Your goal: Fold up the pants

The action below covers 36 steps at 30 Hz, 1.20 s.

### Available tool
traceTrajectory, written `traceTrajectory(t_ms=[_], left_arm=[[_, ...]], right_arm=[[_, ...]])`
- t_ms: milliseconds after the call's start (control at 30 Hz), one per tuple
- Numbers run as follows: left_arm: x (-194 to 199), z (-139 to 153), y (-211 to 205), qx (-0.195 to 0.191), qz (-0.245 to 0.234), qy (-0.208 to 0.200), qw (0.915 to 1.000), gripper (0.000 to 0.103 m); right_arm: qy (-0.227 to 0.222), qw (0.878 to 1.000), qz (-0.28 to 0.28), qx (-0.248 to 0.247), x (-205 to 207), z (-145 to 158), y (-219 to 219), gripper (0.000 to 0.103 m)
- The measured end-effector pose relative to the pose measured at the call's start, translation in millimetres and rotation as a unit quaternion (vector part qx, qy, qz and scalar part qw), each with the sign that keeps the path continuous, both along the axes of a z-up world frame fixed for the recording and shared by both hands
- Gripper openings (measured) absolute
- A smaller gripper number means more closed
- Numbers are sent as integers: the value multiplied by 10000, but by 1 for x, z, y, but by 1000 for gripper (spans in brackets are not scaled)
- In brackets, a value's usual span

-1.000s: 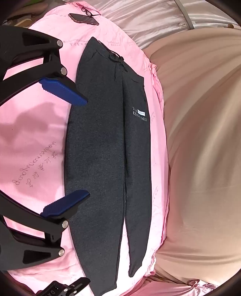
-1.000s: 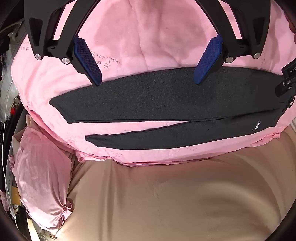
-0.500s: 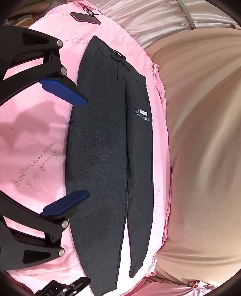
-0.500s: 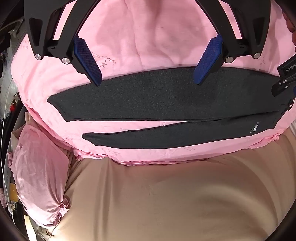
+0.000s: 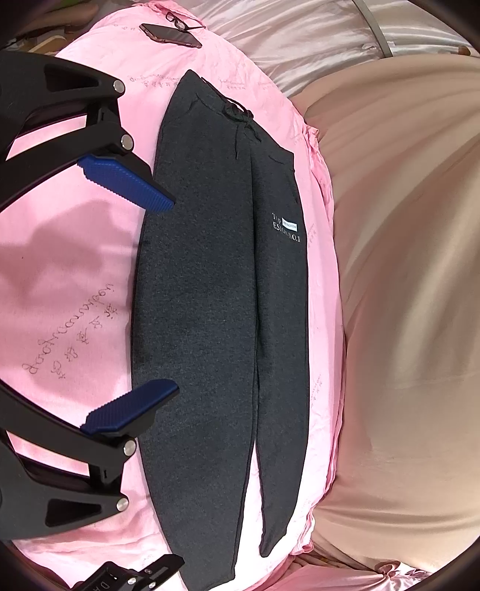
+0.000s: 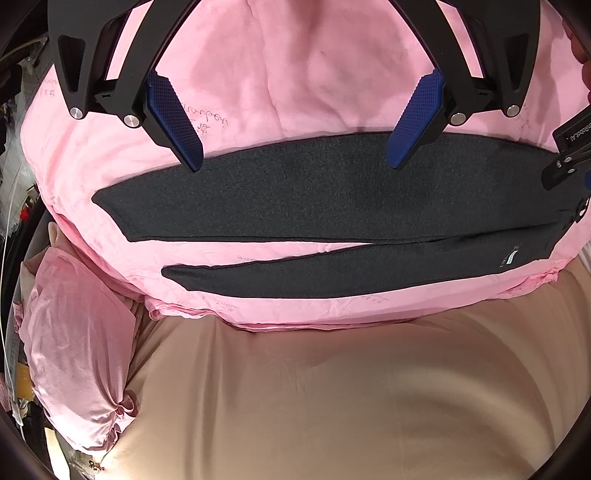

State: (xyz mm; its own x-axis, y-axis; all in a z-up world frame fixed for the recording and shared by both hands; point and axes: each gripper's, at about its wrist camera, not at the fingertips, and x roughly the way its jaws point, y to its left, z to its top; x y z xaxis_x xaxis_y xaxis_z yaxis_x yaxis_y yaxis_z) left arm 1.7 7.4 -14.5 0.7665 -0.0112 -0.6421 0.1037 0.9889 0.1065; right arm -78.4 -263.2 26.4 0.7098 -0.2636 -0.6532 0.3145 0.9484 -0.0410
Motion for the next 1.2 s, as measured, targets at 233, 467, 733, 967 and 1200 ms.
traceTrajectory(t_ms=[233, 467, 733, 967, 1200], left_arm=[[1, 0, 0, 6, 1, 2, 10000, 90], [-1, 2, 1, 13, 10, -20, 10000, 90], [0, 3, 2, 21, 37, -7, 10000, 90], [2, 4, 2, 29, 38, -1, 10000, 90], [4, 3, 1, 44, 39, 16, 10000, 90]], right_arm=[[-21, 10000, 2, -24, -1, 0, 2, 98], [-24, 10000, -13, -27, -3, 2, 2, 98], [-22, 10000, -7, -27, -2, 3, 2, 98], [-21, 10000, 4, -24, -3, 3, 2, 98], [9, 10000, 5, -10, 1, 3, 2, 98]])
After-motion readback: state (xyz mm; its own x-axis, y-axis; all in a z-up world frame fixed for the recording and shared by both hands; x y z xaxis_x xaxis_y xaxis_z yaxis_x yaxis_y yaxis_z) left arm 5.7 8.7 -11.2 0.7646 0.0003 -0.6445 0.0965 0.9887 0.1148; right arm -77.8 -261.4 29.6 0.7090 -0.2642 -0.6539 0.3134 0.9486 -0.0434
